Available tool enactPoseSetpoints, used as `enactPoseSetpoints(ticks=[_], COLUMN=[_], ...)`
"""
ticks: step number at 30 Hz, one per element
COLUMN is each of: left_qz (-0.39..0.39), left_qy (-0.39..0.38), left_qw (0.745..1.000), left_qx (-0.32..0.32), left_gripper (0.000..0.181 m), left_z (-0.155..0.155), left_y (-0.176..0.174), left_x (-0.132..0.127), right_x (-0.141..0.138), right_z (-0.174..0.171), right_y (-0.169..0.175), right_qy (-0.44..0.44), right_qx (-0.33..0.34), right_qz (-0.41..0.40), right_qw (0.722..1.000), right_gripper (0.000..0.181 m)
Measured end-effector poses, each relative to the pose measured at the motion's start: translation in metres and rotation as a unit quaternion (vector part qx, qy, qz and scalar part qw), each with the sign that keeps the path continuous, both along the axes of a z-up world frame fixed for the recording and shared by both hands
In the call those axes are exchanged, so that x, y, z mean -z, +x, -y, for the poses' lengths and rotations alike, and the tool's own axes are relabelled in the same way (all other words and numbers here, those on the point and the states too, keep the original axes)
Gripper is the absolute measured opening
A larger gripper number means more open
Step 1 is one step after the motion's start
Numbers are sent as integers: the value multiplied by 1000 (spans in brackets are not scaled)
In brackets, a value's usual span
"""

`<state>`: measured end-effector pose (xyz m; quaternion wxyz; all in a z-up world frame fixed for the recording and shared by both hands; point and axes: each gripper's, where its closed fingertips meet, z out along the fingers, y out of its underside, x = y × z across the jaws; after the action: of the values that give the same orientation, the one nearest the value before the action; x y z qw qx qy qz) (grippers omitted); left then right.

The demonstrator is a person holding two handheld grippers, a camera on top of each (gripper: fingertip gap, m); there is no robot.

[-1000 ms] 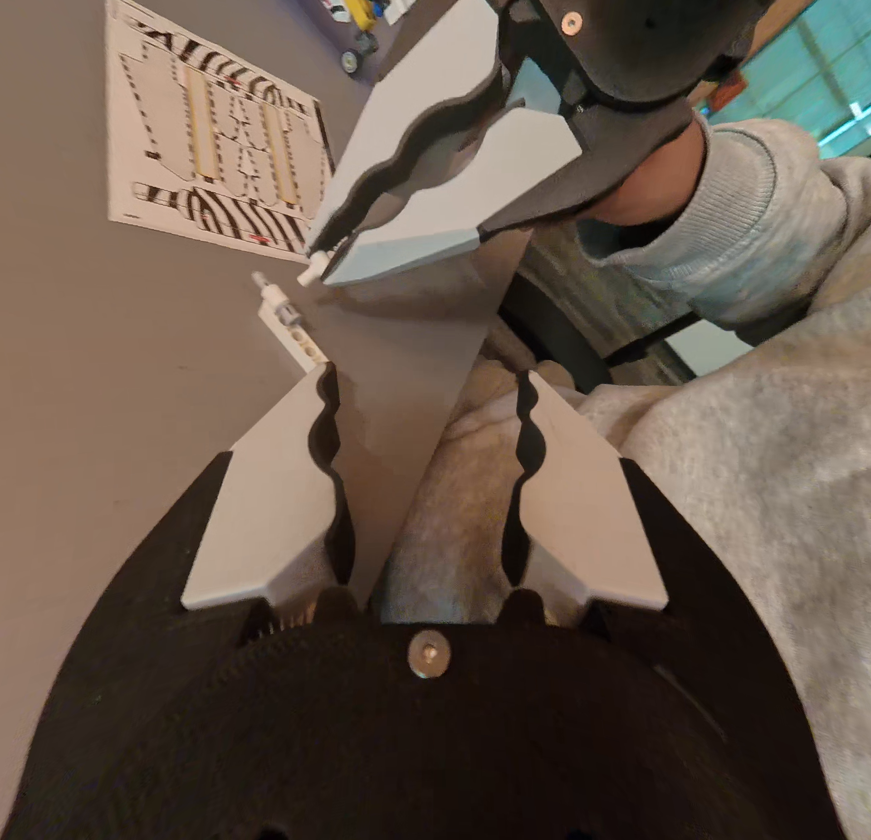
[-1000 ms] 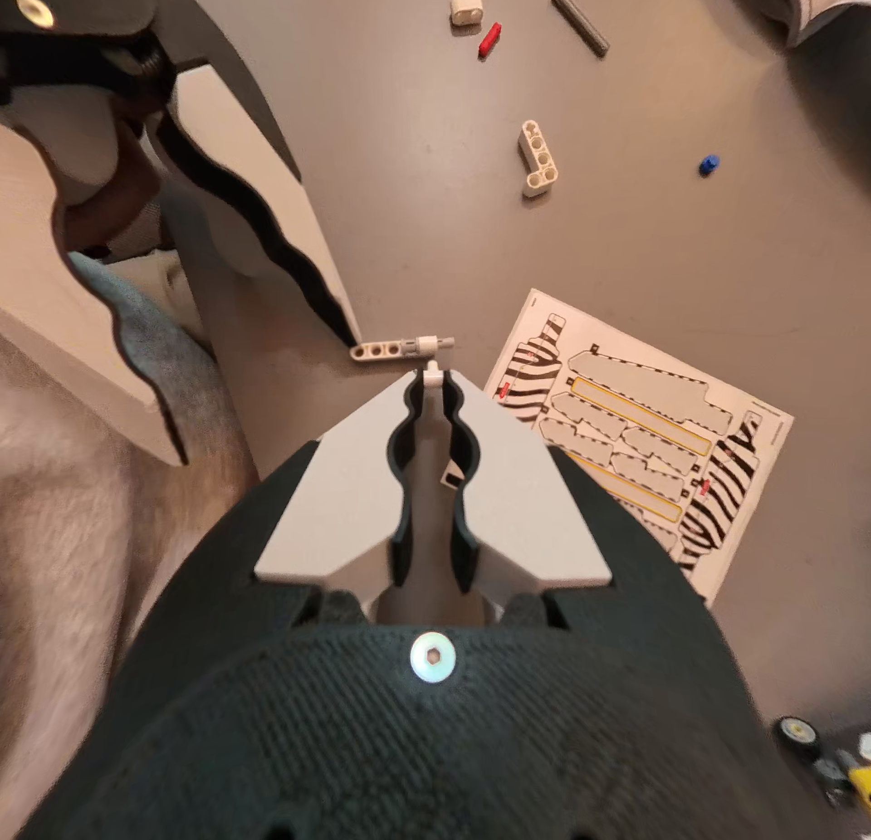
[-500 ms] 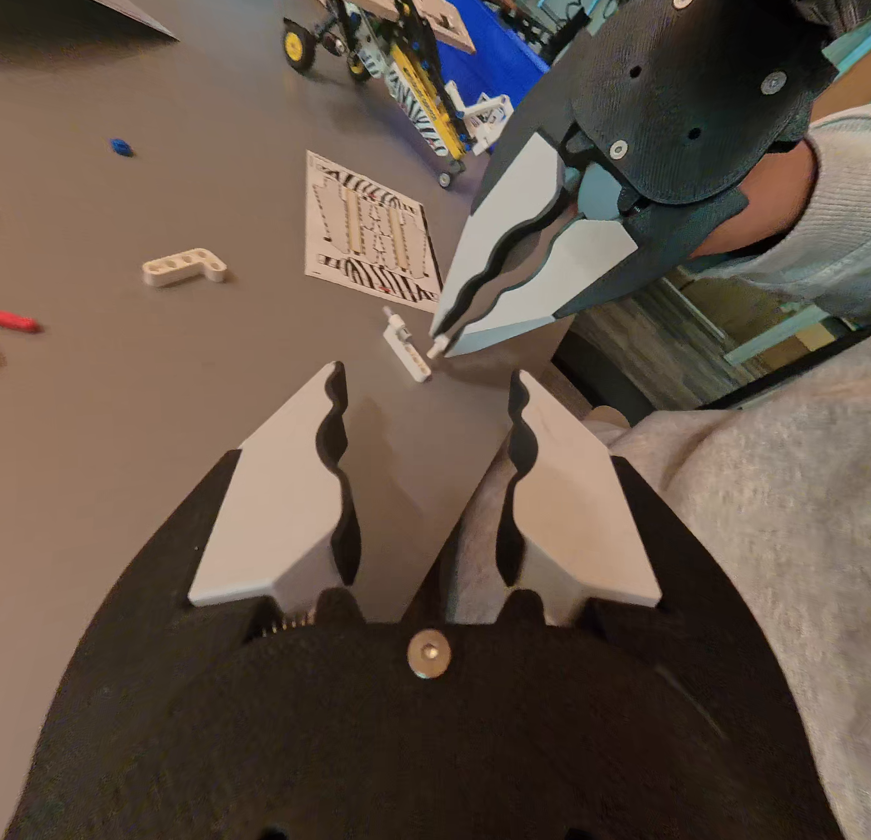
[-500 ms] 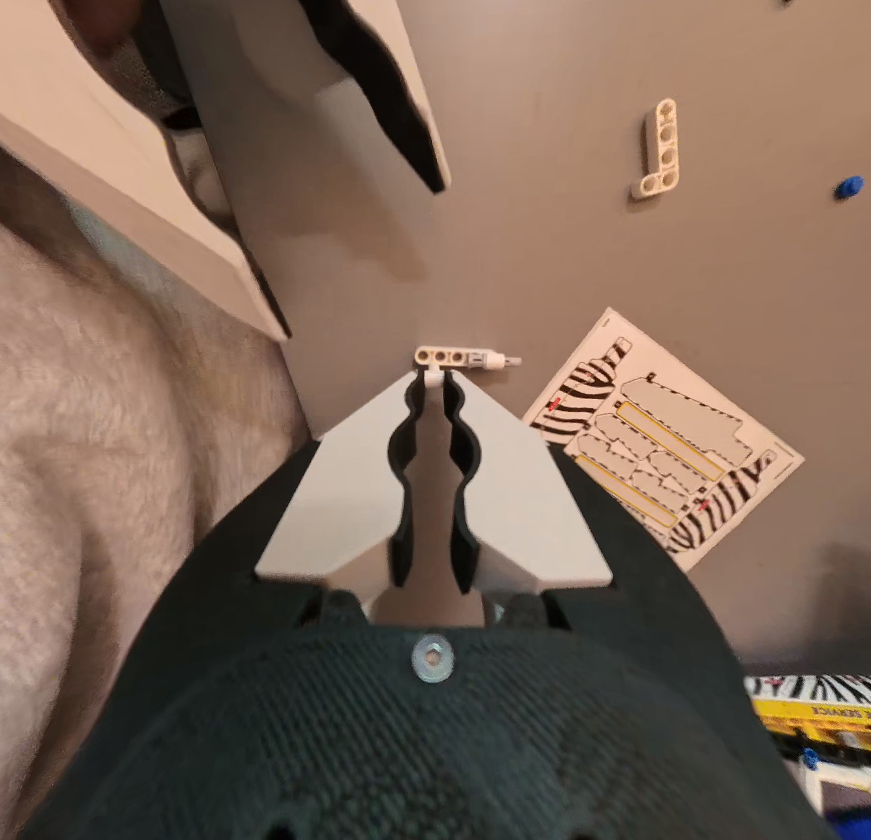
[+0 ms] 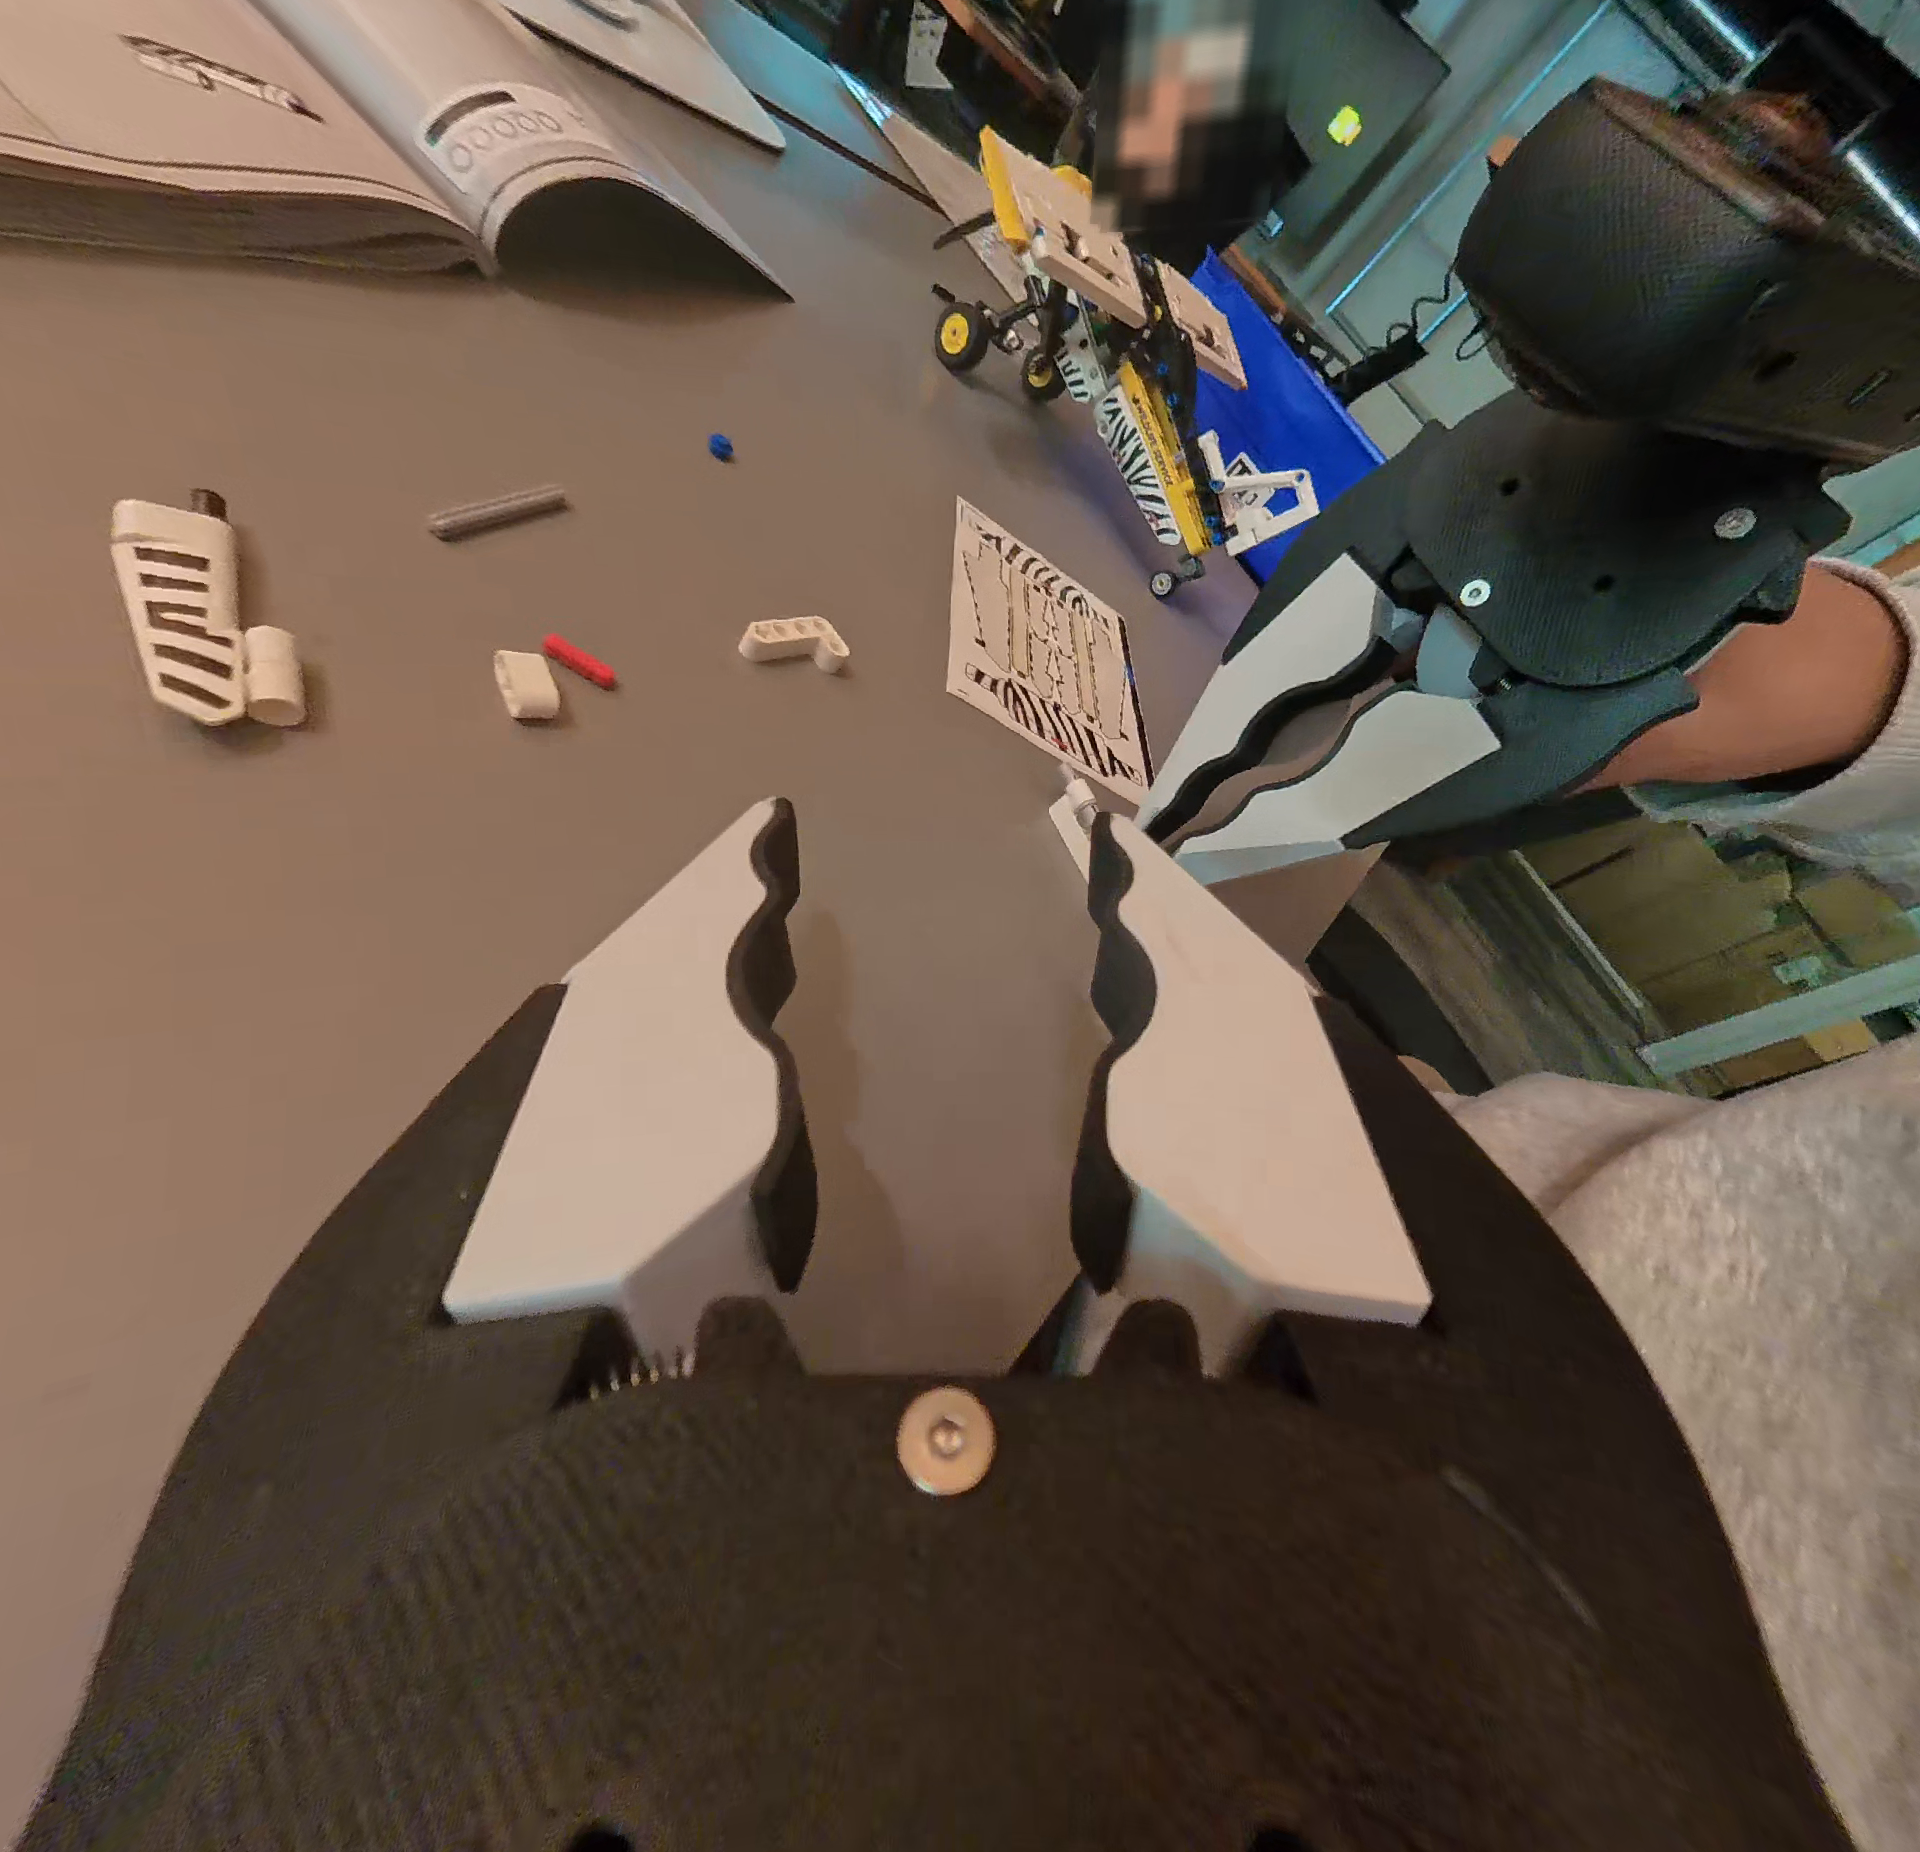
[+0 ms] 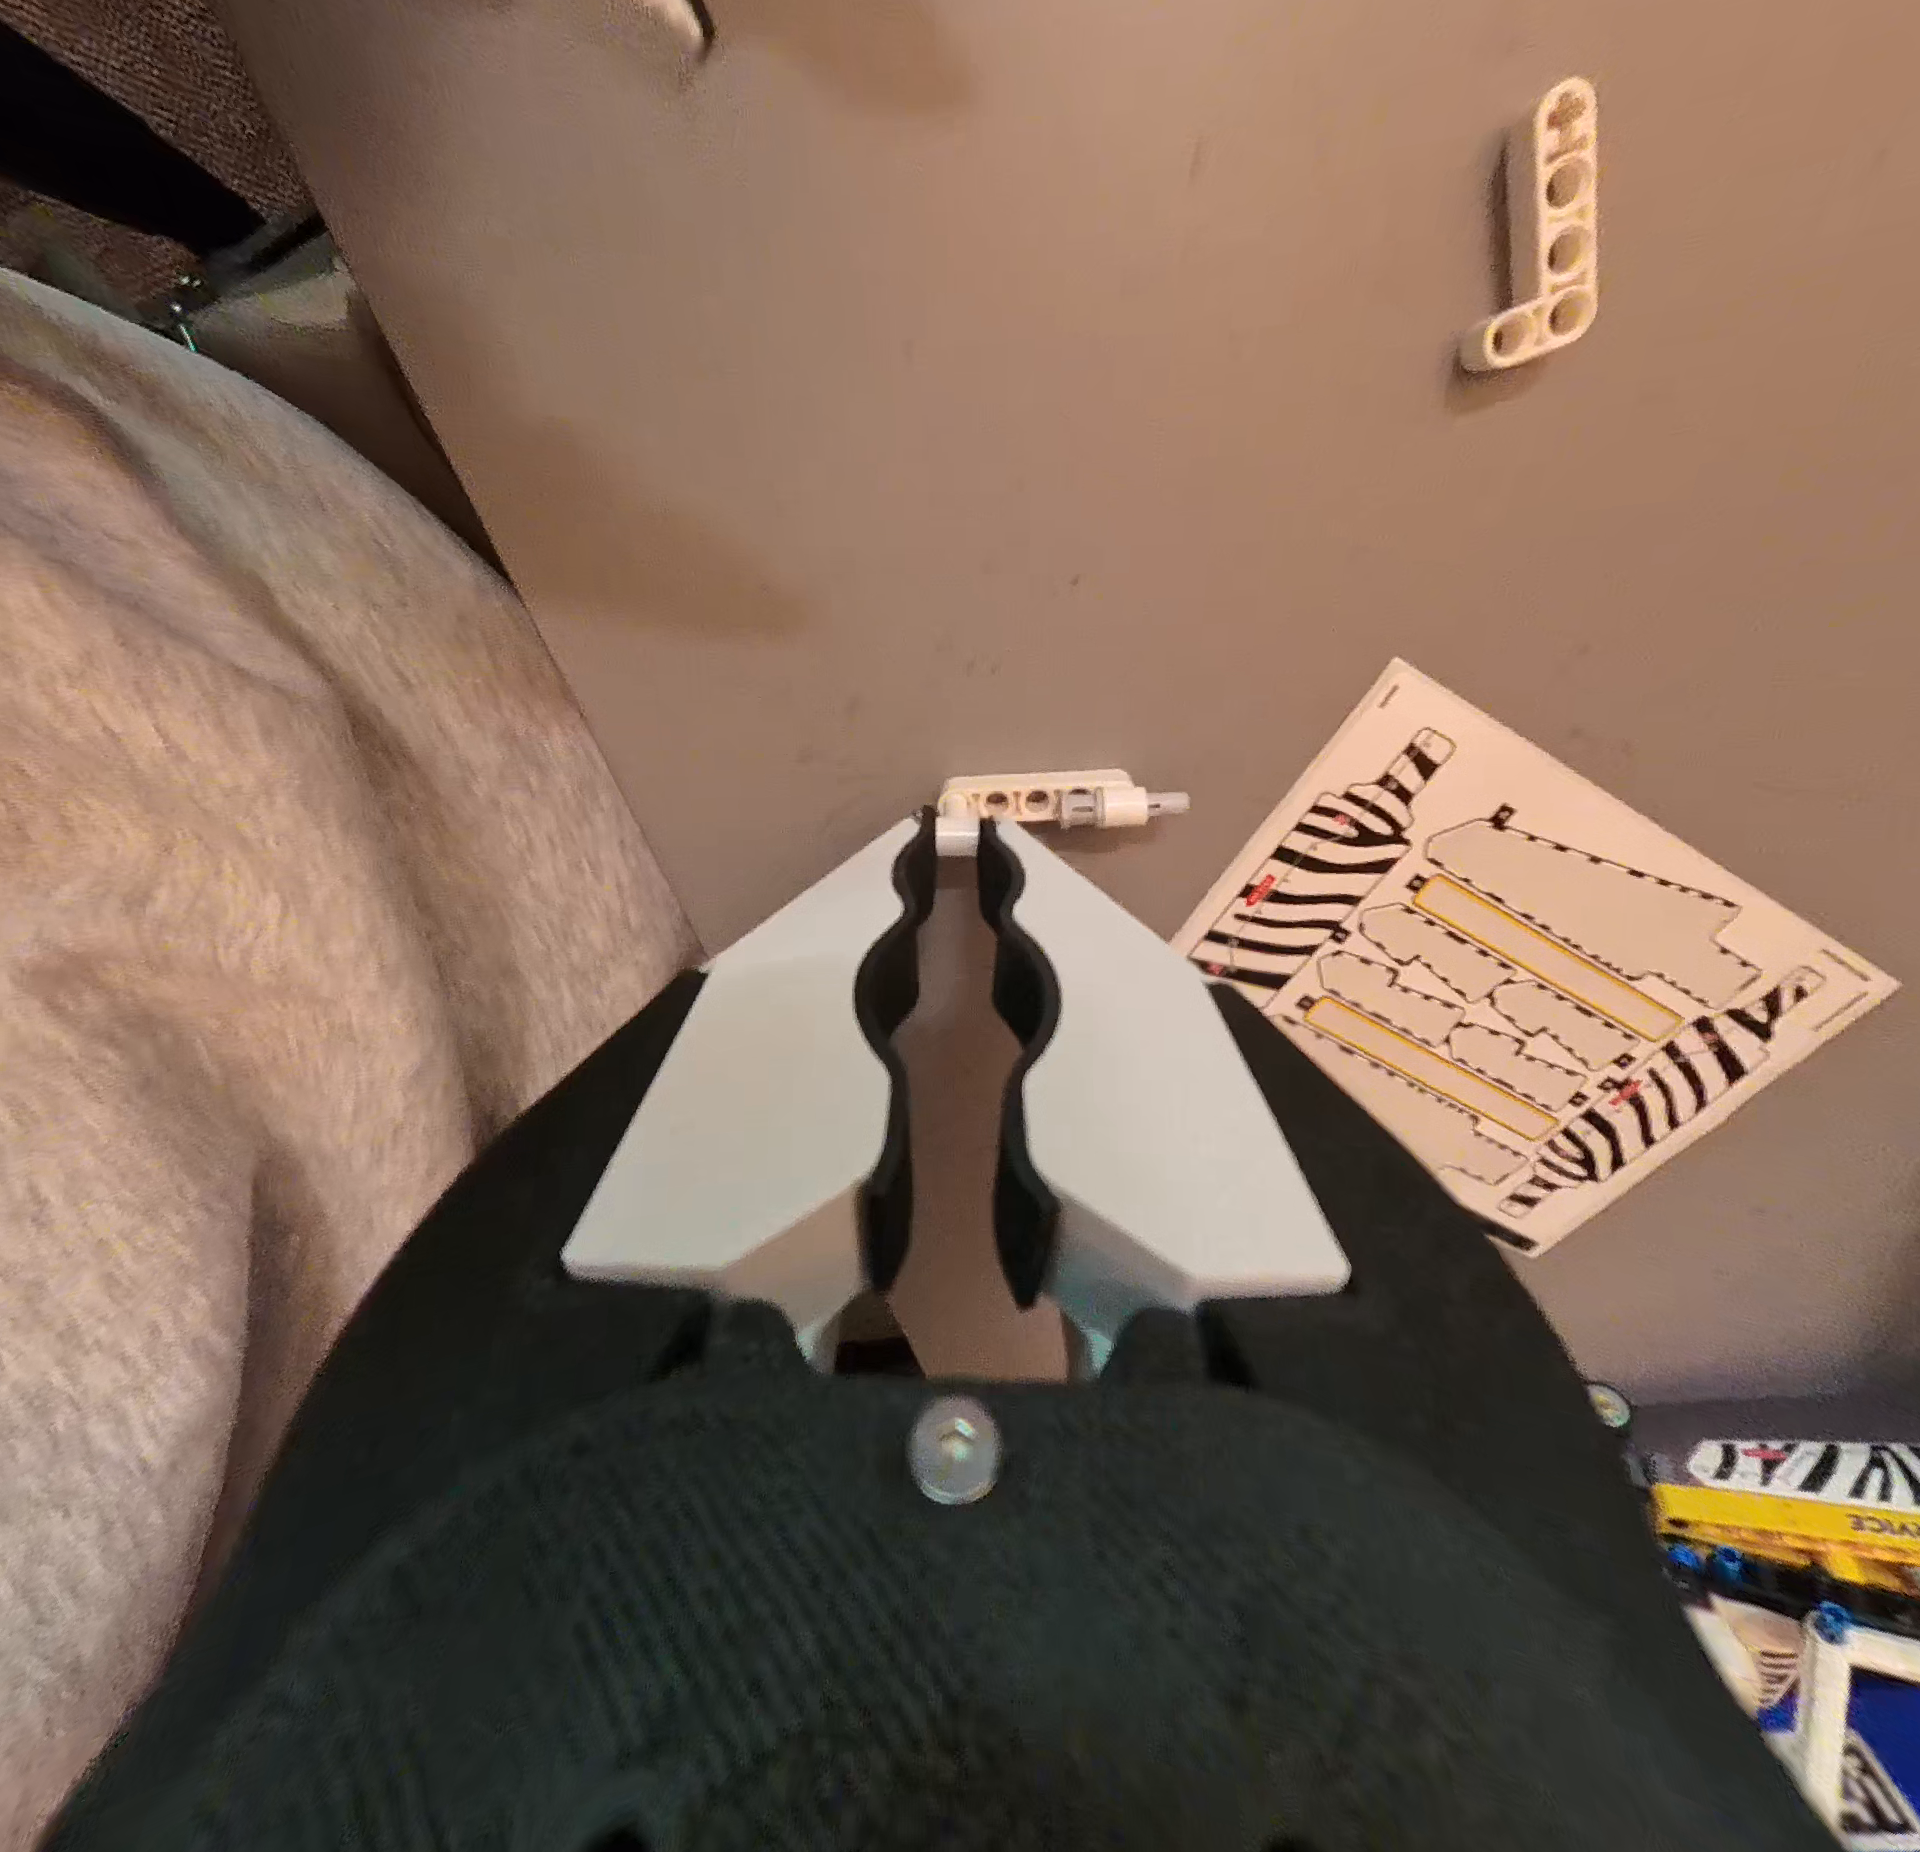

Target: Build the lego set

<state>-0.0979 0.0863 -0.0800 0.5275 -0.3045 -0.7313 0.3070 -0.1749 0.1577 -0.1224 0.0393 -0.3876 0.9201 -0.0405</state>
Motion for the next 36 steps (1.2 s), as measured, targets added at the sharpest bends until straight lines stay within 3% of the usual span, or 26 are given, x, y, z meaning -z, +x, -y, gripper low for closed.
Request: enactPoseSetpoints(ticks=[10,23,31,36], left_qz=[12,11,13,12], left_qy=[-4,4,7,10], left_qw=[1000,1000,1000,1000], left_qx=[-4,-6,-4,-6], left_gripper=[56,55,55,55], left_z=[1,2,2,3], left_y=[1,2,2,3], left_x=[4,5,7,7], right_x=[0,1,1,1], right_z=[1,1,1,1], right_y=[0,0,0,1], right_qy=[28,21,19,35], right_qx=[17,-14,-81,-69], right_qz=[-27,-54,-90,-81], right_qw=[999,998,992,994], right_gripper=[6,6,6,6])
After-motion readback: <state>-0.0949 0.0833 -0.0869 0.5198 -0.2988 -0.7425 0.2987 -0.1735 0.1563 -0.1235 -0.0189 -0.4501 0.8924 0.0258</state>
